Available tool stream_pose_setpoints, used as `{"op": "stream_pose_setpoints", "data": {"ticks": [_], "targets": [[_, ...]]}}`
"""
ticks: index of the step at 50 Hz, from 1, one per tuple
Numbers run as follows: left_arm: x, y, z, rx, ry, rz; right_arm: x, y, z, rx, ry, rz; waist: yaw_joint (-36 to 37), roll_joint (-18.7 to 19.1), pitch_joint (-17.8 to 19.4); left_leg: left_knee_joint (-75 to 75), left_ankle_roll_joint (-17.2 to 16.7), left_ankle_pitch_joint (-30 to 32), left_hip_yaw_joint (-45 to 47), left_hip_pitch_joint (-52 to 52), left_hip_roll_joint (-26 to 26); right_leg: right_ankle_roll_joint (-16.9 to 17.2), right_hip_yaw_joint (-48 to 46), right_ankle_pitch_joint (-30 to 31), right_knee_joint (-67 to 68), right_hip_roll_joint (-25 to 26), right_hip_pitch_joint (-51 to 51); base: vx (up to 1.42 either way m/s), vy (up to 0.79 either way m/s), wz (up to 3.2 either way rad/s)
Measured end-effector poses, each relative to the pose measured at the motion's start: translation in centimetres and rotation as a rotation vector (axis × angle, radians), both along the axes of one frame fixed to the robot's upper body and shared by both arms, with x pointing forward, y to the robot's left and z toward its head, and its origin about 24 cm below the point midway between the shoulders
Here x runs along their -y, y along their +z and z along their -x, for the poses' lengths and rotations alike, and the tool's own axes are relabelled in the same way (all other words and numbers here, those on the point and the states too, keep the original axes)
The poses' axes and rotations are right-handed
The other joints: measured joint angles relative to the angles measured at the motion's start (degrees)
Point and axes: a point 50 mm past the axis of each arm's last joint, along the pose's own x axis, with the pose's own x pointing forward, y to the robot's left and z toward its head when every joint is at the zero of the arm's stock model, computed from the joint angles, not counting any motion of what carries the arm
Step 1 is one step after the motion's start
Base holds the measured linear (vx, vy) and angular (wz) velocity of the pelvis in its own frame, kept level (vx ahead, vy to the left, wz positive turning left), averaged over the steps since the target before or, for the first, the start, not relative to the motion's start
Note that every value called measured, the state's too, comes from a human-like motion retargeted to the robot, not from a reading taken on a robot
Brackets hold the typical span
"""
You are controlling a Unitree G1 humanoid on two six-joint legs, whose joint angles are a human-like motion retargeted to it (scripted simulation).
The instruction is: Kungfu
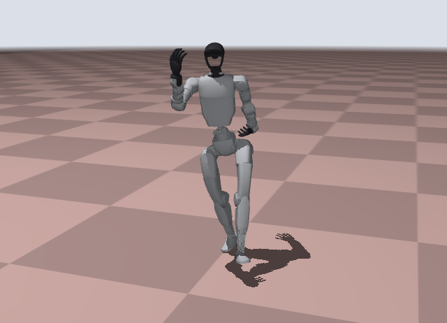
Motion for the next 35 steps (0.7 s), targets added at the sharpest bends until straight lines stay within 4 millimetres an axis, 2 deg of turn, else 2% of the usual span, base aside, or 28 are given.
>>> {"op": "stream_pose_setpoints", "data": {"ticks": [2, 5, 8, 10, 13, 15, 17, 19, 20, 22, 23, 24, 25, 27, 28, 30, 32, 33, 35], "targets": [[-0.2, 0.6, 0.8, -0.027, 0.013, -0.035, 0.2, -0.2, 0.0, 0.002, -0.024, 0.003, -0.7, -1.1, -1.1, 1.3, 2.0, 0.1, -0.3, -1.5, 0.2, 1.7, -0.6, 0.4, 0.2, -0.6, 0.2, 0.7, -0.09, 0.27], [-1.3, 1.0, 1.3, -0.032, 0.011, -0.117, 0.8, -0.9, -0.3, -0.017, -0.082, 0.02, -0.6, -2.7, -1.4, 5.3, 1.5, 2.8, 1.1, -1.1, 1.6, 4.2, -0.9, 3.2, 0.2, -0.7, 2.1, 0.83, -0.09, 0.02], [-4.0, 0.8, 0.7, -0.008, -0.049, -0.24, 1.9, -3.1, -1.2, -0.091, -0.156, 0.059, -0.8, -3.9, -2.0, 6.8, -3.1, 7.1, 2.7, 0.9, 2.4, 8.0, -2.3, 9.4, 0.2, -0.1, 5.1, 0.93, -0.12, 0.25], [-6.3, 0.3, -0.7, 0.036, -0.098, -0.323, 2.7, -6.0, -2.1, -0.186, -0.21, 0.106, -2.2, -4.7, -4.3, 10.5, -5.0, 4.3, -0.2, -0.9, 1.9, 11.3, -3.4, 16.0, 0.9, -0.1, 5.4, 0.96, -0.16, 0.52], [-10.1, -1.7, -6.0, 0.184, -0.2, -0.432, 3.7, -12.8, -3.9, -0.436, -0.297, 0.202, -2.2, -4.8, -6.5, 14.0, -6.4, 0.7, -0.7, -1.8, 5.7, 12.5, -5.3, 29.5, 3.9, 2.1, 3.3, 0.69, -0.28, 0.08], [-12.4, -3.0, -10.9, 0.328, -0.288, -0.487, 4.5, -19.5, -4.6, -0.699, -0.333, 0.287, -1.8, -3.2, -7.0, 14.4, -6.5, -1.3, -1.8, 0.6, 7.6, 12.5, -7.1, 37.2, 7.9, 4.6, 2.5, 0.71, -0.25, -0.01], [-14.3, -3.9, -17.0, 0.5, -0.382, -0.543, 4.8, -28.0, -3.7, -1.029, -0.33, 0.402, -2.9, -0.6, -8.6, 14.7, -7.5, -3.0, -5.2, 1.9, 9.1, 12.5, -9.1, 41.9, 13.8, 6.9, 0.0, 0.89, -0.25, 0.06], [-15.2, -4.2, -24.5, 0.715, -0.462, -0.589, 4.6, -36.7, -0.4, -1.396, -0.292, 0.54, -3.4, 1.4, -9.6, 14.6, -8.1, -4.2, -5.7, 3.9, 10.9, 12.5, -10.7, 38.8, 20.5, 7.5, -3.6, 0.82, -0.17, -0.01], [-15.2, -4.0, -28.6, 0.837, -0.493, -0.599, 4.5, -40.8, 2.3, -1.588, -0.259, 0.609, -3.8, 2.8, -9.9, 14.2, -8.1, -5.1, -5.9, 5.5, 11.4, 12.5, -11.9, 36.1, 23.1, 7.2, -5.0, 0.79, 0.0, 0.33], [-13.7, -2.9, -37.5, 1.144, -0.528, -0.563, 4.6, -47.4, 9.9, -2.02, -0.186, 0.718, -4.8, 5.4, -9.7, 13.3, -7.9, -6.4, -8.1, 8.8, 10.9, 12.5, -11.3, 31.1, 26.8, 7.5, -8.3, 0.77, 0.02, 0.66], [-12.1, -1.8, -42.1, 1.332, -0.539, -0.521, 4.5, -49.8, 14.6, -2.249, -0.134, 0.763, -5.3, 6.3, -9.2, 12.4, -7.8, -6.8, -9.1, 10.8, 10.2, 12.5, -9.8, 28.2, 28.7, 7.5, -10.5, 0.73, -0.02, 0.76], [-9.8, -0.4, -46.5, 1.534, -0.546, -0.463, 4.3, -51.3, 19.5, -2.464, -0.071, 0.804, -5.7, 6.9, -8.6, 11.3, -7.7, -7.1, -9.8, 12.9, 9.3, 12.5, -8.0, 25.6, 30.3, 7.3, -12.9, 0.71, -0.04, 0.74], [-7.0, 1.7, -50.7, 1.742, -0.551, -0.395, 3.9, -52.1, 24.5, -2.667, 0.006, 0.844, -6.1, 7.3, -8.1, 10.0, -7.5, -7.3, -10.4, 15.1, 8.3, 12.5, -5.9, 23.2, 31.6, 6.9, -15.4, 0.76, -0.01, 0.68], [-1.8, 8.0, -57.5, 2.158, -0.547, -0.245, 3.2, -52.0, 34.5, -2.959, 0.16, 0.919, -7.5, 9.2, -6.7, 7.1, -6.5, -8.3, -11.7, 20.3, 5.5, 12.5, -1.9, 19.6, 31.3, 5.0, -19.1, 0.84, 0.08, 0.76], [0.7, 11.8, -59.9, 2.36, -0.545, -0.159, 2.7, -51.2, 39.1, 2.912, -0.235, -0.902, -8.9, 10.0, -5.8, 5.2, -5.7, -8.7, -12.5, 23.3, 3.2, 12.5, 0.0, 17.7, 31.2, 2.7, -20.7, 0.8, 0.08, 0.84], [4.3, 20.1, -62.5, 2.742, -0.556, -0.002, 1.3, -48.8, 46.6, 2.719, -0.381, -0.851, -11.6, 11.9, -4.6, 3.1, -5.7, -9.4, -13.8, 27.1, 1.5, 8.8, 1.8, 15.7, 29.1, 0.2, -25.3, 0.67, -0.08, 0.55], [6.1, 28.0, -62.7, 3.073, -0.585, 0.121, 0.5, -45.8, 52.2, 2.588, -0.476, -0.806, -14.2, 14.3, -3.6, 2.1, -6.5, -10.6, -14.0, 30.3, 1.6, 3.5, 3.8, 15.8, 24.7, -0.3, -29.6, 0.59, -0.18, 0.04], [6.5, 31.5, -62.2, -2.949, 0.554, -0.153, 0.4, -44.3, 54.5, 2.536, -0.501, -0.783, -15.7, 15.6, -2.9, 1.7, -7.0, -11.3, -13.8, 32.0, 1.9, 1.0, 4.7, 16.1, 22.0, -0.1, -31.2, 0.6, -0.21, -0.15], [6.4, 37.7, -60.5, -2.684, 0.51, -0.185, 1.1, -41.0, 58.3, 2.449, -0.515, -0.741, -19.7, 18.1, -1.4, 1.4, -8.0, -12.8, -13.1, 35.3, 2.5, -3.7, 7.0, 17.7, 16.0, 0.5, -34.2, 0.65, -0.28, -0.18]]}}
